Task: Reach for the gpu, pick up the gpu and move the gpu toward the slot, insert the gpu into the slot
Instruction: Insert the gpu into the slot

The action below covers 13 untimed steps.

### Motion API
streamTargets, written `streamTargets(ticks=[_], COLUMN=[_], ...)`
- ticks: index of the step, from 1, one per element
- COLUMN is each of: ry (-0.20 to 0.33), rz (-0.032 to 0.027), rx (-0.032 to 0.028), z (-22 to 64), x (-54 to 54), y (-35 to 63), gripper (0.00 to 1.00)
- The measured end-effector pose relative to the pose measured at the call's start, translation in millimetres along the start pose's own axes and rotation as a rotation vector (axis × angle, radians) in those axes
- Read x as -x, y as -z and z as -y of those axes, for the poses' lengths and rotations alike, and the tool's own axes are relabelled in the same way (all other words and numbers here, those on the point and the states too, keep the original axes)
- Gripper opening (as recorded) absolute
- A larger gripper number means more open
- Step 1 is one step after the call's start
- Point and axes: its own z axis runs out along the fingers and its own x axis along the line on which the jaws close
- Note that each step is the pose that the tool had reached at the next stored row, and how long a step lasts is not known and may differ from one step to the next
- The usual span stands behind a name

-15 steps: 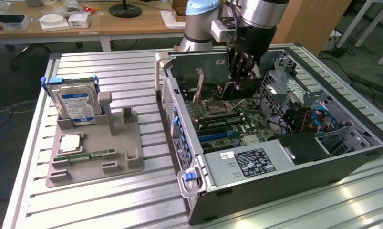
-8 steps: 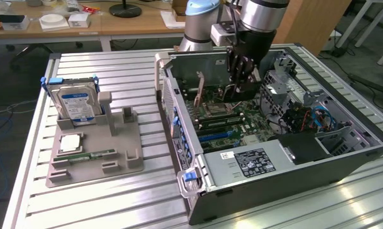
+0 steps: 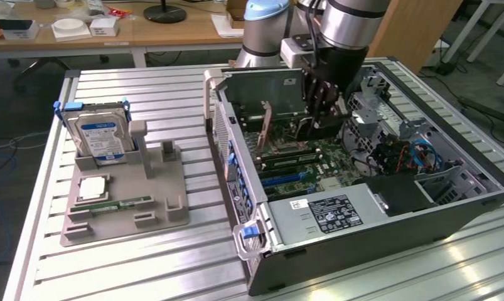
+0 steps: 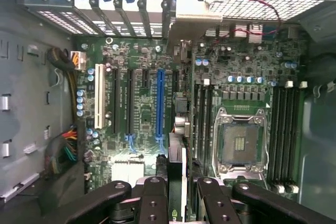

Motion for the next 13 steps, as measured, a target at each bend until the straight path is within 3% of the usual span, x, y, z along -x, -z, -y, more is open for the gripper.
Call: streamTargets(ticks=[7,13], ry=[0.000,0.000], rz=[-0.0003,-0.0003], rx=[-0.0002,-0.0003], z=[-6.3,-6.4], x=[-0.3,-0.3], y=[-5.1,-5.2], gripper=[0.26,0.26])
